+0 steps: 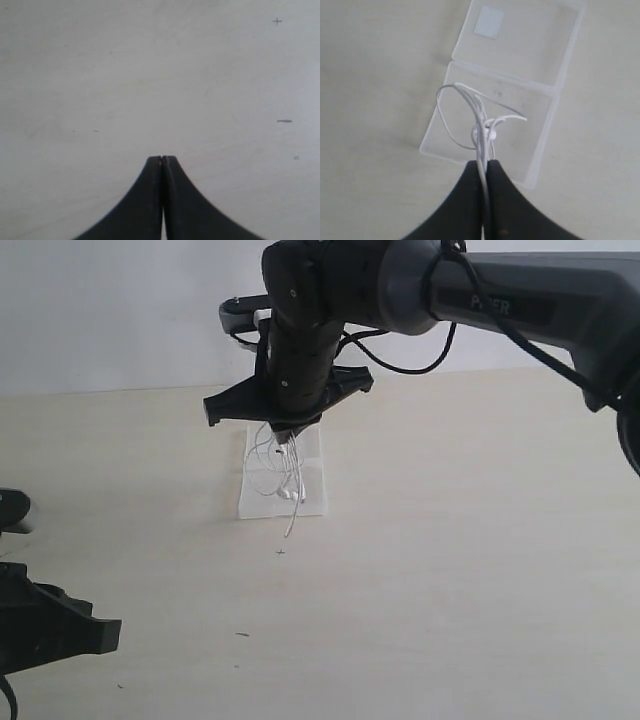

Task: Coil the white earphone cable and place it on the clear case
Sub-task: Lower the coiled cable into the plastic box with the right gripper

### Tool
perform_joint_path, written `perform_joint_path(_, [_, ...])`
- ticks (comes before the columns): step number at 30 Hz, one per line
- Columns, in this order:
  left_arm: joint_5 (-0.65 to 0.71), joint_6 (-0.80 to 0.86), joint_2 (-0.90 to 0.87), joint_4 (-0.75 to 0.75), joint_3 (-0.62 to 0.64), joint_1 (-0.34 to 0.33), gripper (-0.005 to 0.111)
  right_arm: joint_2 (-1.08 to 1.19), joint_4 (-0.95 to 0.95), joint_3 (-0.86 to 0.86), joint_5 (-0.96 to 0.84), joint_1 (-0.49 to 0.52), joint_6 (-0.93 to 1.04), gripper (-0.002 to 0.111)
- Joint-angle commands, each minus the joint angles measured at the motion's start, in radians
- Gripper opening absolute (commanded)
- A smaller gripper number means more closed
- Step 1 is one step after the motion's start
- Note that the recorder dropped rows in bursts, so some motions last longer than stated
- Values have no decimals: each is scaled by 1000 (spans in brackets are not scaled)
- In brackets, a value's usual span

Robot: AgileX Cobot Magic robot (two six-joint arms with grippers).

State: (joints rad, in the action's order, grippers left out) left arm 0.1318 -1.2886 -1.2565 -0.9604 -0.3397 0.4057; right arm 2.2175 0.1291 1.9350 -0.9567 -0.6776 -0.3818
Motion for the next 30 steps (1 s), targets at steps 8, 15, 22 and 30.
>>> perform_joint_path(8, [-4, -3, 4, 6, 4, 3, 0, 59, 1, 6, 86, 15, 18, 0])
perform_joint_path(15, [-4, -3, 4, 6, 4, 3, 0, 77, 2, 6, 141, 62, -10, 0])
perform_joint_path(22, [-7, -3, 4, 6, 4, 3, 0, 78, -12, 93, 144, 69, -12, 0])
perform_joint_path(30, [-7, -3, 4, 6, 4, 3, 0, 134, -18, 174, 147, 69, -10, 0])
